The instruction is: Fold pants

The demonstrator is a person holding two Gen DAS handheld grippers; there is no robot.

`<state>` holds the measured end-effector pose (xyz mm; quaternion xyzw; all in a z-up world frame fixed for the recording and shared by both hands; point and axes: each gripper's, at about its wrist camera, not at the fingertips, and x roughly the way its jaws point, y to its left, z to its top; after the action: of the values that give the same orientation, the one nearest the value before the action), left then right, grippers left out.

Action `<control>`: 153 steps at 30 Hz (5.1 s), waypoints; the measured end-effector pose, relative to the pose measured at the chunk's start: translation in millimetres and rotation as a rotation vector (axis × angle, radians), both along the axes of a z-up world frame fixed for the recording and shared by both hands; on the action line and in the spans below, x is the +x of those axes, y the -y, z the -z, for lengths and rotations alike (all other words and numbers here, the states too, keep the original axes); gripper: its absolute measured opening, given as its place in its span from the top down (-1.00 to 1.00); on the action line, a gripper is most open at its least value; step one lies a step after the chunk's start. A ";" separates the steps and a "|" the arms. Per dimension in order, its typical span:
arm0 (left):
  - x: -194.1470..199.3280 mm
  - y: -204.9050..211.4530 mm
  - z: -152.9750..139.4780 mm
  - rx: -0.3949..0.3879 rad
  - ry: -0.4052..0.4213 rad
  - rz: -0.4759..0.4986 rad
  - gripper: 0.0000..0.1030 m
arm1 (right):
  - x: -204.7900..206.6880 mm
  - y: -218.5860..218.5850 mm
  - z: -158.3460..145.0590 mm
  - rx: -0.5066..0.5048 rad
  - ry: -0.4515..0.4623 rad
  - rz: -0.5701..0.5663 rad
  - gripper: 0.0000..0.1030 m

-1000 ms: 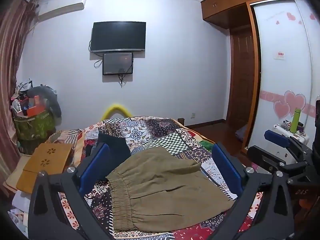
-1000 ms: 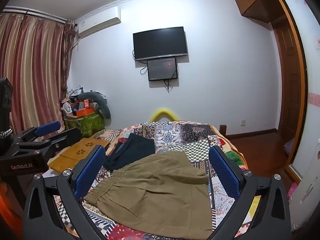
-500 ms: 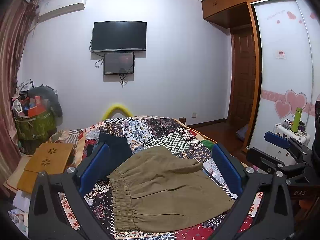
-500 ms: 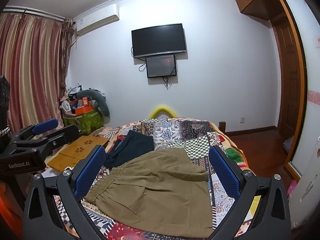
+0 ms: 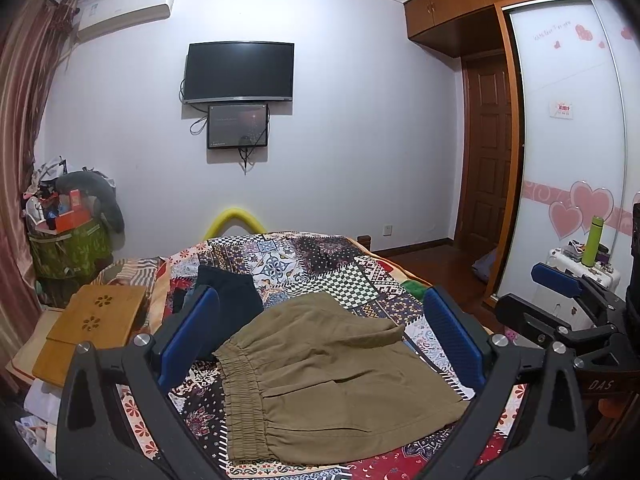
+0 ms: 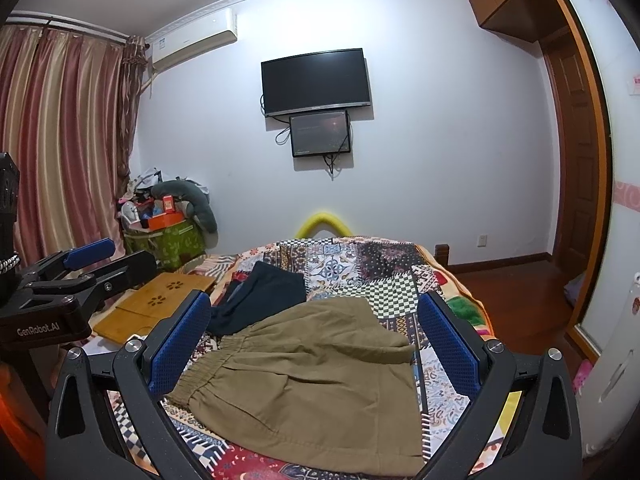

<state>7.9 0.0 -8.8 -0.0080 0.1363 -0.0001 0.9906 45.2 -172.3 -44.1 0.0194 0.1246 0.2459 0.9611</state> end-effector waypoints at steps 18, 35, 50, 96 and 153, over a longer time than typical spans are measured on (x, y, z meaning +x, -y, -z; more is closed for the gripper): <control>1.5 -1.7 0.0 -0.002 -0.001 -0.001 -1.00 | -1.9 3.2 -0.3 0.004 -0.001 0.011 -0.99; 2.8 -4.3 -0.5 -0.004 -0.002 0.000 -1.00 | -1.9 4.3 -0.7 0.005 -0.002 0.012 -0.99; 20.7 -10.9 5.6 -0.014 -0.041 -0.007 -1.00 | 16.2 3.6 6.6 0.002 -0.037 0.017 -0.99; 245.6 -152.3 234.5 -0.094 -0.830 -0.073 -0.69 | 274.0 14.1 207.4 -0.287 -0.740 -0.091 0.27; 233.5 -166.7 237.3 -0.002 -0.789 -0.086 -0.65 | 256.1 -5.5 208.4 -0.367 -0.695 -0.112 0.79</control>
<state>241.4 166.7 -246.1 -0.0141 0.5062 0.0442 0.8612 301.3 -166.8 -252.5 -0.0772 0.4852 0.2506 0.8342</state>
